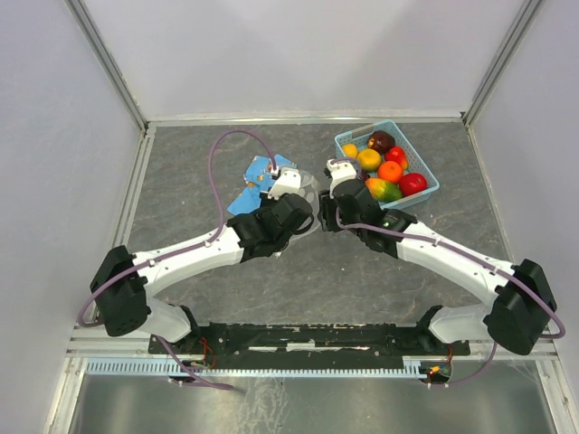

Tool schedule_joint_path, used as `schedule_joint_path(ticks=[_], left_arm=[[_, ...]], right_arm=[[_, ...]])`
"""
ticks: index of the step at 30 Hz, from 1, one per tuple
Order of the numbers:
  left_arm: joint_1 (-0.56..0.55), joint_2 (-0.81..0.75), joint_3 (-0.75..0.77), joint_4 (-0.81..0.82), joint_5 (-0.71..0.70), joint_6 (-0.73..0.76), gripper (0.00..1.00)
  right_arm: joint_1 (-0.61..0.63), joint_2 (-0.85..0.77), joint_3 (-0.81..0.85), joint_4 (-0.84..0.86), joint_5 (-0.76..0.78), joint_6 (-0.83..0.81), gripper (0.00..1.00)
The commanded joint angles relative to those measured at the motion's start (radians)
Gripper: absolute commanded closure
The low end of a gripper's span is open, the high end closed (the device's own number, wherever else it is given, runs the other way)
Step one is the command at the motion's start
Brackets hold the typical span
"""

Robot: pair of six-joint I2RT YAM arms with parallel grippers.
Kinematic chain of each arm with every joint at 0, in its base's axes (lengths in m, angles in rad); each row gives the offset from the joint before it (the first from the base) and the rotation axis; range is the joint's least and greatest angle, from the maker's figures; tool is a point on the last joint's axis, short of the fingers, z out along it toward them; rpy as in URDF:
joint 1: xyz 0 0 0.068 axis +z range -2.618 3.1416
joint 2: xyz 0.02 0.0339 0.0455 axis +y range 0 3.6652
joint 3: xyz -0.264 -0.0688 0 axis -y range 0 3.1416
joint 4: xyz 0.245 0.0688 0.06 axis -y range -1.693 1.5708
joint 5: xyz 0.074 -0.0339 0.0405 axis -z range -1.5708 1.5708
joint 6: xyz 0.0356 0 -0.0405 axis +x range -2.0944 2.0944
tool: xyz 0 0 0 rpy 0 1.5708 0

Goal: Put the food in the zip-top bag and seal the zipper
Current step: Open the zipper of the food storage bag, then pick up the fake fruit from the bin.

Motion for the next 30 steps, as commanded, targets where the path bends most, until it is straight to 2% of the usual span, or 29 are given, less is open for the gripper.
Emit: schedule_joint_path(ticks=[1, 8, 14, 25, 30], left_arm=[[0.026, 0.026, 0.043, 0.061, 0.016, 0.051, 0.97], [0.047, 0.044, 0.007, 0.062, 0.017, 0.059, 0.97], [0.048, 0.026, -0.019, 0.060, 0.021, 0.051, 0.97], [0.050, -0.014, -0.055, 0.069, 0.034, 0.048, 0.97], [0.050, -0.023, -0.058, 0.070, 0.034, 0.050, 0.97]], right_arm=[[-0.022, -0.080, 0.077, -0.051, -0.017, -0.088, 0.52], [-0.120, -0.180, 0.075, -0.107, -0.078, -0.157, 0.43], [-0.249, -0.216, 0.046, -0.118, -0.101, -0.201, 0.39], [-0.450, 0.007, 0.133, -0.136, -0.009, -0.253, 0.36], [-0.517, 0.127, 0.208, -0.154, -0.020, -0.299, 0.29]])
